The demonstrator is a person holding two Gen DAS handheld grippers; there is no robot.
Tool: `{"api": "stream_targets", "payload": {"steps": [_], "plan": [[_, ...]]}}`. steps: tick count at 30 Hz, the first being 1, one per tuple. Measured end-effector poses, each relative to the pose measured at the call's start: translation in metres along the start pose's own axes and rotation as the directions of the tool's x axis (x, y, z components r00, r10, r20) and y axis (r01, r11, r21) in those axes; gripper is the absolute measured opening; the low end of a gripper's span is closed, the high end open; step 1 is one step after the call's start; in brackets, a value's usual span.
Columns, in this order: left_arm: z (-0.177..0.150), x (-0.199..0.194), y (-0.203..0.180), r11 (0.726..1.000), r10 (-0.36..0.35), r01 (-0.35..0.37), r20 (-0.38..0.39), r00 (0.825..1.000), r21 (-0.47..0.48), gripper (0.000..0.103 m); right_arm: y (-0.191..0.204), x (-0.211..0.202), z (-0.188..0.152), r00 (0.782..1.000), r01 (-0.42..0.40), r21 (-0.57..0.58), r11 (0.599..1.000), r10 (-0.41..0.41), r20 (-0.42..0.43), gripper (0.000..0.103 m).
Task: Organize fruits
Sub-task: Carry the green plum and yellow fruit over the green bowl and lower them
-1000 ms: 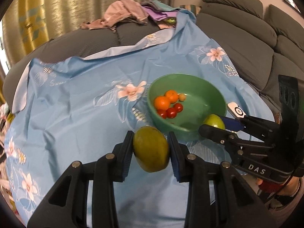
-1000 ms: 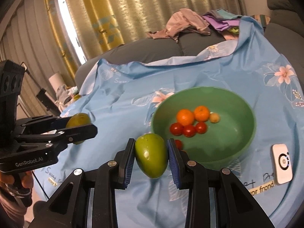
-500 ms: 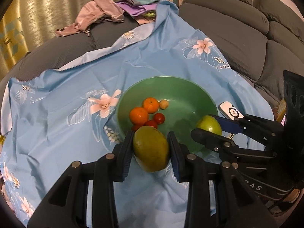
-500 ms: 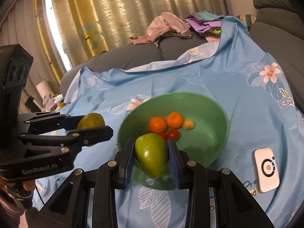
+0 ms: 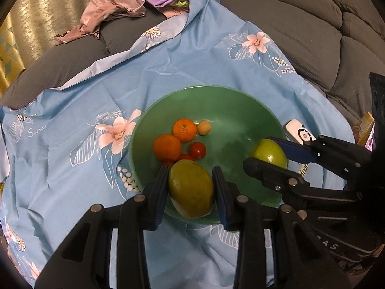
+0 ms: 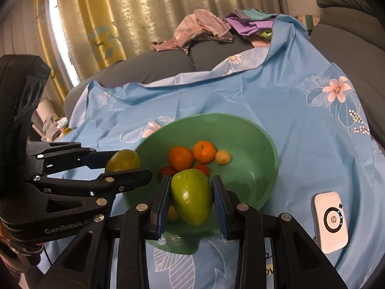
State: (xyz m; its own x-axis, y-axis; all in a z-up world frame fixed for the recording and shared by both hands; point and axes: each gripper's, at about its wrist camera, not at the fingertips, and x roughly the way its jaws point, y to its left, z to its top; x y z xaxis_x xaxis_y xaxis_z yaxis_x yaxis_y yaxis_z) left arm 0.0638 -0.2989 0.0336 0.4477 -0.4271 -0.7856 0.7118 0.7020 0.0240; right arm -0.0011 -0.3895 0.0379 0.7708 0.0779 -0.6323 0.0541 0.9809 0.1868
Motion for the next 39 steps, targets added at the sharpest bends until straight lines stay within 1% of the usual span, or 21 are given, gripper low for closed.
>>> {"api": "stream_targets", "payload": {"steps": [19, 39], "plan": [[0.003, 0.022, 0.003, 1.000, 0.010, -0.009, -0.054, 0.999, 0.005, 0.036, -0.004, 0.015, 0.001, 0.997, 0.049, -0.020, 0.999, -0.050, -0.052, 0.036], [0.004, 0.030, 0.004, 1.000, 0.024, -0.023, -0.087, 0.996, 0.012, 0.036, -0.006, 0.019, 0.001, 0.995, 0.063, -0.025, 0.998, -0.065, -0.070, 0.036]]}}
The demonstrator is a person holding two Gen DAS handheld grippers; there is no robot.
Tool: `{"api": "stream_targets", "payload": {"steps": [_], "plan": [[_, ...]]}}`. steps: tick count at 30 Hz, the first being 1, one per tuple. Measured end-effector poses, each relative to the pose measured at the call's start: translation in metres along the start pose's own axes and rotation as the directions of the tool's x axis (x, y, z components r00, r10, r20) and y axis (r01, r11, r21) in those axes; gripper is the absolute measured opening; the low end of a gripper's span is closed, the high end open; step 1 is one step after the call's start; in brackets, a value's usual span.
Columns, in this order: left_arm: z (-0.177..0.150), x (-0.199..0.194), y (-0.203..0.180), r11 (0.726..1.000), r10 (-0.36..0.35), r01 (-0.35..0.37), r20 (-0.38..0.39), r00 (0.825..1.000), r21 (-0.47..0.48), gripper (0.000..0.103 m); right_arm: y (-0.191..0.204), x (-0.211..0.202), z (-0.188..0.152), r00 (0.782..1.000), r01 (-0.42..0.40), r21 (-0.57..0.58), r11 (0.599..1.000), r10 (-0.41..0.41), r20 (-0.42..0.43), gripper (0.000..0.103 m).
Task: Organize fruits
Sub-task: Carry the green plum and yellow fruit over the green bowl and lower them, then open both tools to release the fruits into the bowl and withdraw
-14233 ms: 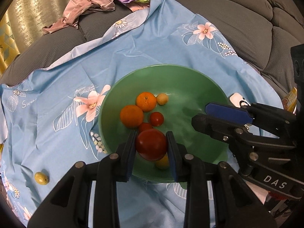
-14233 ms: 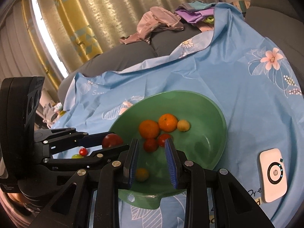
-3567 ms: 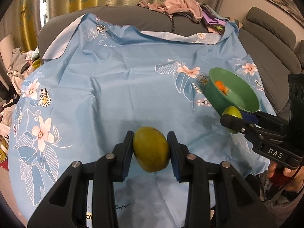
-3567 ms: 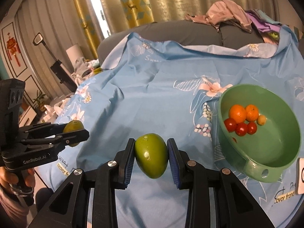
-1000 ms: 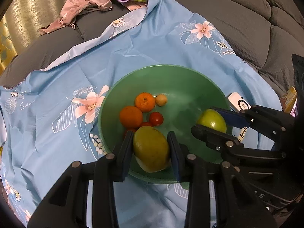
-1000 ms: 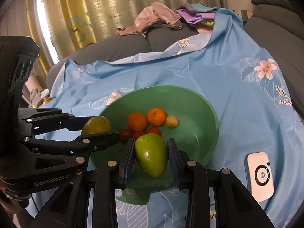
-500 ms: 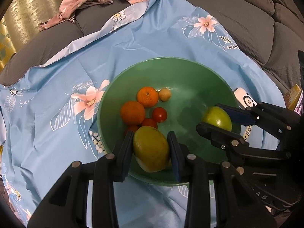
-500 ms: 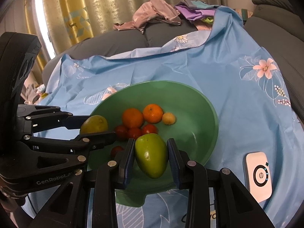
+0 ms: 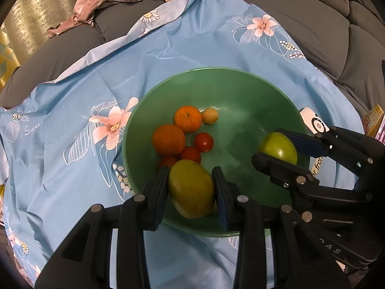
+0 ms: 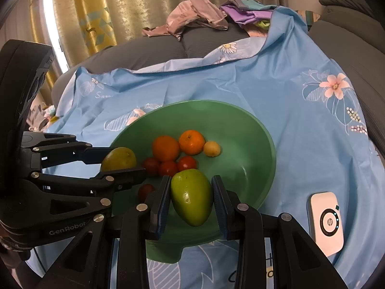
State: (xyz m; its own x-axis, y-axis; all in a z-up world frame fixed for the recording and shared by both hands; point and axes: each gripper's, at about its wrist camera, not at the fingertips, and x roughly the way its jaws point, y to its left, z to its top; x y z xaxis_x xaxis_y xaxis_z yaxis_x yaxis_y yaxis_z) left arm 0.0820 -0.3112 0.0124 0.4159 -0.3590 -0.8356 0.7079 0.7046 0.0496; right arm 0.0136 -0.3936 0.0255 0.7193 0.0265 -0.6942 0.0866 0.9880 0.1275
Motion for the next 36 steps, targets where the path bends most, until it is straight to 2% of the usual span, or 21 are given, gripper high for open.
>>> {"api": "stream_targets", "payload": {"steps": [22, 36], "plan": [[0.0004, 0.0039, 0.0003, 1.000, 0.015, -0.014, -0.024, 1.000, 0.011, 0.036, -0.0019, 0.0028, -0.0013, 1.000, 0.007, -0.003, 1.000, -0.007, -0.016, 0.036], [0.0019, -0.0004, 0.0013, 1.000, 0.026, -0.025, -0.011, 1.000, 0.014, 0.035, 0.0004, -0.0007, -0.0021, 1.000, 0.011, -0.007, 1.000, -0.011, -0.011, 0.036]]}}
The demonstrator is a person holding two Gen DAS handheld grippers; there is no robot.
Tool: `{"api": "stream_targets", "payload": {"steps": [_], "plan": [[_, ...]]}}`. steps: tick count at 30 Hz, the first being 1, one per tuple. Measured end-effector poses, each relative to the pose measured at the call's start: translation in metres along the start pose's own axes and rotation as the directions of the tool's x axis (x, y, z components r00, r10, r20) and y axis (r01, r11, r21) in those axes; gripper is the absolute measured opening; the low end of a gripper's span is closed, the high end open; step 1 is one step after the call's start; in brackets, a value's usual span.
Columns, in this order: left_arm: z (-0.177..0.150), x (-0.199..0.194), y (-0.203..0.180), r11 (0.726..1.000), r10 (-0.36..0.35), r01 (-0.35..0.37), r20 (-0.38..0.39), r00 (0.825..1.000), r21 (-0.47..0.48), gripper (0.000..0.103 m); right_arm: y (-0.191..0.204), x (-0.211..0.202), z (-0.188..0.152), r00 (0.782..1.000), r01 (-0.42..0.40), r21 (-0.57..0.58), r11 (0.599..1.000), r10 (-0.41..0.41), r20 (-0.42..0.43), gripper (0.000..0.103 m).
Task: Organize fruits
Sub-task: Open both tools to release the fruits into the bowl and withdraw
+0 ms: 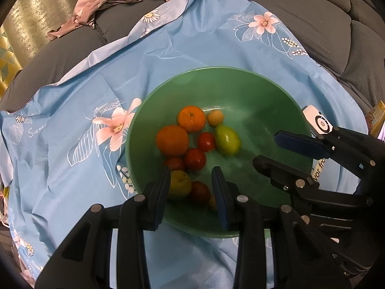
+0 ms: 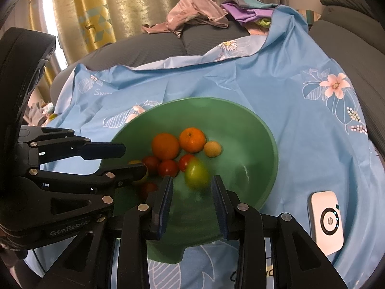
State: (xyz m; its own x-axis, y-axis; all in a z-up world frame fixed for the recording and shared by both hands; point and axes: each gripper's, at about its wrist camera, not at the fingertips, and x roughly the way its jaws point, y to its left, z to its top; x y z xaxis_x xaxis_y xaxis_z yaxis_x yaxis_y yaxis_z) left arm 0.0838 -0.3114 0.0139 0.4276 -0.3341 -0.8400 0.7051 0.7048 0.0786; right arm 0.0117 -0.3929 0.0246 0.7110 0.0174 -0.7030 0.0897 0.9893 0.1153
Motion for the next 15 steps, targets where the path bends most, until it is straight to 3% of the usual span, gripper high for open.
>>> {"api": "stream_targets", "payload": {"steps": [3, 8, 15], "plan": [[0.000, -0.002, 0.003, 1.000, 0.005, -0.005, 0.002, 1.000, -0.009, 0.040, 0.000, -0.001, 0.001, 1.000, 0.003, 0.003, 1.000, -0.003, -0.001, 0.036], [-0.002, -0.006, 0.009, 0.999, 0.020, -0.020, 0.003, 1.000, -0.038, 0.062, -0.001, -0.004, 0.001, 1.000, 0.015, 0.016, 1.000, -0.014, -0.008, 0.036], [-0.009, -0.018, 0.016, 0.997, 0.036, -0.035, 0.009, 0.999, -0.075, 0.077, 0.001, -0.014, 0.000, 0.999, 0.033, 0.022, 0.999, -0.033, -0.007, 0.036]]}}
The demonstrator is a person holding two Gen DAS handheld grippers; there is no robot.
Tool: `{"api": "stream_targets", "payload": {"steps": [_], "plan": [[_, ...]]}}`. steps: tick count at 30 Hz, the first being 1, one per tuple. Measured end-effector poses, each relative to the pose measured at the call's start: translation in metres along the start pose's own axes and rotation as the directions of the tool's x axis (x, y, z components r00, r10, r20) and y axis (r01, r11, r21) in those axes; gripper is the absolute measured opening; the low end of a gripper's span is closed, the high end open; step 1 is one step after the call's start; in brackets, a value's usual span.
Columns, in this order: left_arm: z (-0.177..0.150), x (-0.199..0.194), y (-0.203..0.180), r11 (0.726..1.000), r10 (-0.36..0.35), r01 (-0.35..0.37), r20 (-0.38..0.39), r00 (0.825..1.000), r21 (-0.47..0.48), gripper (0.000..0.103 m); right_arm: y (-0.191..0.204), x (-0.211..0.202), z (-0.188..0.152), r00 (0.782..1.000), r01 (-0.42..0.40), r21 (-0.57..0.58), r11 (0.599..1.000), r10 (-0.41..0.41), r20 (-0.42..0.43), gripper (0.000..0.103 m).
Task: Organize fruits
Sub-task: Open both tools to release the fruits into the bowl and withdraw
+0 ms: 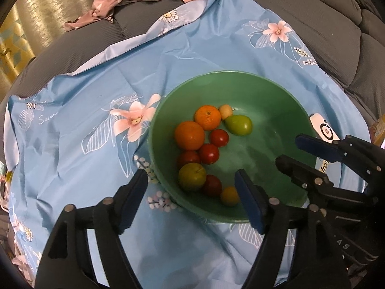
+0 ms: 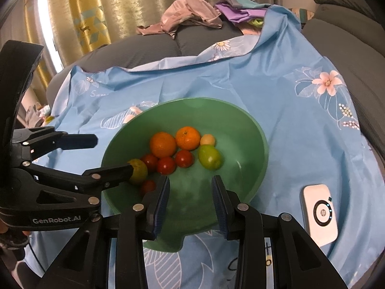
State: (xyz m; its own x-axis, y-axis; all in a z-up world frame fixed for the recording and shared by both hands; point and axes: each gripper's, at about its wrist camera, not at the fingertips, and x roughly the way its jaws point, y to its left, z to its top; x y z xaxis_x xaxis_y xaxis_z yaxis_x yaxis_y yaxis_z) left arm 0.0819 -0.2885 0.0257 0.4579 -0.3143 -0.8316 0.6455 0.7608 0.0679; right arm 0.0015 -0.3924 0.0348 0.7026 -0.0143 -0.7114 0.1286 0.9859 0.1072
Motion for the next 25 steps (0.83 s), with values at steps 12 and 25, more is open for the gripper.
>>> {"api": "stream_targets", "payload": {"steps": [12, 25], "plan": [[-0.006, -0.033, 0.003, 0.999, 0.035, -0.033, 0.045, 0.998, -0.044, 0.099, 0.001, -0.025, 0.008, 0.998, 0.062, 0.021, 0.998, -0.062, 0.011, 0.053], [0.000, -0.056, -0.001, 0.995, 0.071, -0.066, 0.057, 0.996, -0.077, 0.102, 0.003, -0.043, 0.016, 0.997, 0.076, 0.024, 0.997, -0.076, 0.011, 0.053]]}}
